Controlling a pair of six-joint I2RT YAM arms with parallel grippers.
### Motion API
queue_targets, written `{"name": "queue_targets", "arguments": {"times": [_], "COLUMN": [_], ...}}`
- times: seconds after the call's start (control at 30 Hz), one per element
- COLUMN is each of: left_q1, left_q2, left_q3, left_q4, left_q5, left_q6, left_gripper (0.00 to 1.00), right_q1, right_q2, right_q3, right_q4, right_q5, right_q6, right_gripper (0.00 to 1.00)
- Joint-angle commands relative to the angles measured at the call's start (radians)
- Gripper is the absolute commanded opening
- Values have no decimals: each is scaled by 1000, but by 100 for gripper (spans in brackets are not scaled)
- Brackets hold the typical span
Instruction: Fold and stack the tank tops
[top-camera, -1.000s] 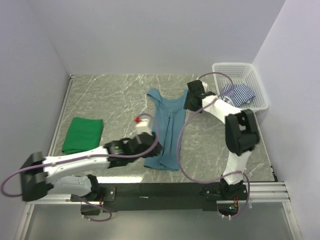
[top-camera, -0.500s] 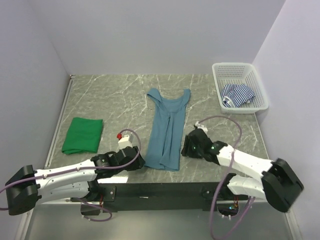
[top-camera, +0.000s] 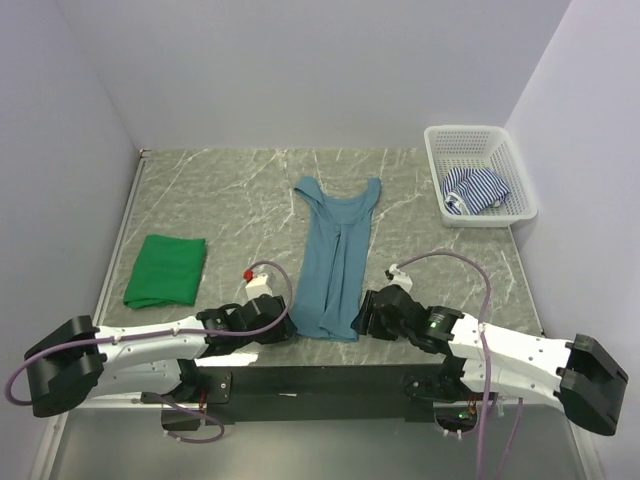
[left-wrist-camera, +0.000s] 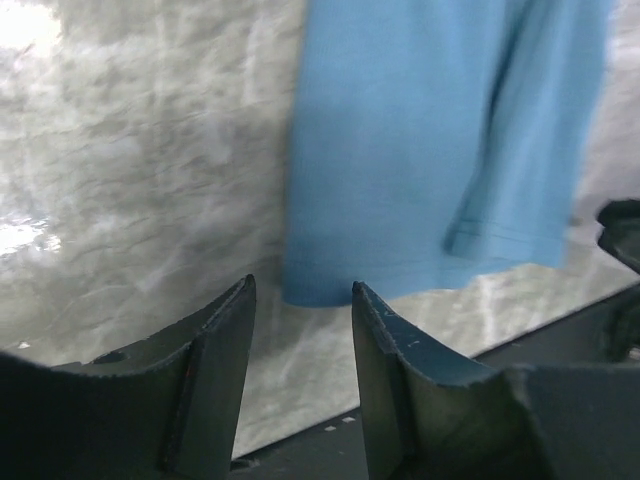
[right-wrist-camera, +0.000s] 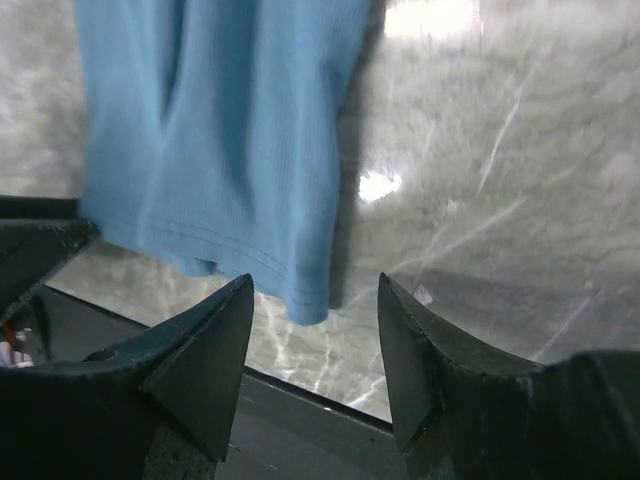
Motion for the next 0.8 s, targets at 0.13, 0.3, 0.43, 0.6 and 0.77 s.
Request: {"name": "queue_targets", "arguments": {"times": [0.13, 0.3, 0.43, 0.6, 0.77], "left_q1": [2, 4, 4, 4, 4], "left_q2": [56, 99, 145, 136, 90], "left_q3": [21, 32, 55, 55, 30], "left_q4": [50, 70, 40, 1, -2], "left_q5": [10, 28, 21, 1, 19], "left_q6": [30, 53, 61, 50, 43], "left_gripper": [48, 46, 37, 16, 4], "right_q1": [80, 108, 120, 121, 120], "right_q2": [103, 144, 161, 128, 4], "right_q3": [-36, -34, -30, -66, -119], "right_q4": [70, 91, 64, 32, -36], "right_q5": [40, 59, 79, 82, 71], "right_q6": [90, 110, 112, 122, 147], "right_gripper": [60, 59, 53, 33, 6]}}
